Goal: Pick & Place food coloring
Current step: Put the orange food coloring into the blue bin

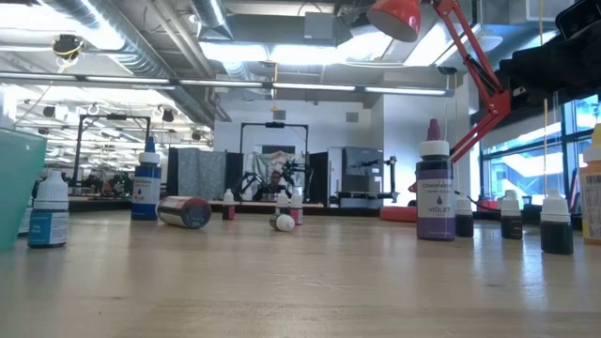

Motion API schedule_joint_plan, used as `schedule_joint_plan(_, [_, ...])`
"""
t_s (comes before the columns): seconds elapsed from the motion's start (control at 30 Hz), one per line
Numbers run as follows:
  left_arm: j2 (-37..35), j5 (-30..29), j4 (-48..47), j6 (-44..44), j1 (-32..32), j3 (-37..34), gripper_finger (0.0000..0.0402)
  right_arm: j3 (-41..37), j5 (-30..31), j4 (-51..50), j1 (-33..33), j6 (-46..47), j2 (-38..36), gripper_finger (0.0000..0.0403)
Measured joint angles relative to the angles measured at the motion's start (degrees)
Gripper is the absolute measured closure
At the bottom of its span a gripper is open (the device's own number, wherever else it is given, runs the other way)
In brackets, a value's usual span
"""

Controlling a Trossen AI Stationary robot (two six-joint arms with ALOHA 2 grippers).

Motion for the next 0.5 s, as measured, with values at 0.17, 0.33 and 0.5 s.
schedule_joint_plan(0.17, [0.00, -0.02, 0.00, 2.64, 0.00, 0.00, 0.0263, 0.00, -0.01, 0.00, -0.01, 0.00, 0.01, 0.0319])
schedule_joint_plan(0.33, [-0.02, 0.00, -0.01, 2.29, 0.00, 0.00, 0.0259, -0.01, -0.01, -0.01, 0.00, 0.00, 0.01, 0.0319])
schedule_joint_plan(0.5, [-0.02, 0.02, -0.04, 2.31, 0.00, 0.00, 0.0248, -0.01, 0.00, 0.00, -0.01, 0.00, 0.01, 0.0319])
